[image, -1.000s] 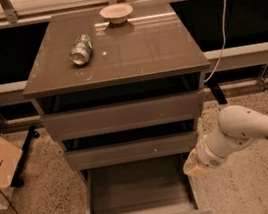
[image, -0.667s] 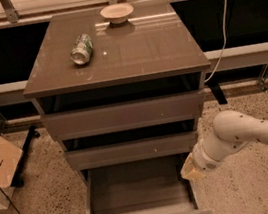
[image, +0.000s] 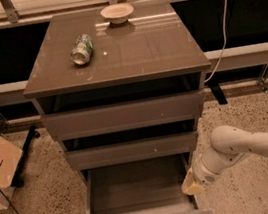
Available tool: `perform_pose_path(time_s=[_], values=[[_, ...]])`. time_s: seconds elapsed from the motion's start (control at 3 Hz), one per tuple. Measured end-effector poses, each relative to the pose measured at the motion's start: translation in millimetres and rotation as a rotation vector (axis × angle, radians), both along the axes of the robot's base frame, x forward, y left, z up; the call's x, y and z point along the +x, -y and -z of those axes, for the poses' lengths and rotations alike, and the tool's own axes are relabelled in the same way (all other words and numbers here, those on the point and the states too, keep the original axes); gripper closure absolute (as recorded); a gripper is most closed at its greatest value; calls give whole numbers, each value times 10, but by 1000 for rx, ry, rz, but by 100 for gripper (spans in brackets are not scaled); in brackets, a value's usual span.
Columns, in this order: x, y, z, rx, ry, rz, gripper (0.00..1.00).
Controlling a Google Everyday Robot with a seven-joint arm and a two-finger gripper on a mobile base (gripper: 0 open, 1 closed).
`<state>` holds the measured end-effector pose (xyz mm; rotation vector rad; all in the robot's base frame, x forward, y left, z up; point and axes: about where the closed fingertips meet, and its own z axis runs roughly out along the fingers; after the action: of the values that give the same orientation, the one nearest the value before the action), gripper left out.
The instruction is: Close bottom drawer
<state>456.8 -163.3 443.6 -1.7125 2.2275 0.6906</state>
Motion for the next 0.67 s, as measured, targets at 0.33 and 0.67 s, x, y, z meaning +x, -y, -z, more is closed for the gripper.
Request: perform_pose_path(time_s=[0.33,0.67], values=[[-151,-20,380,16,-45,14,100],[-151,-20,380,16,-45,14,100]])
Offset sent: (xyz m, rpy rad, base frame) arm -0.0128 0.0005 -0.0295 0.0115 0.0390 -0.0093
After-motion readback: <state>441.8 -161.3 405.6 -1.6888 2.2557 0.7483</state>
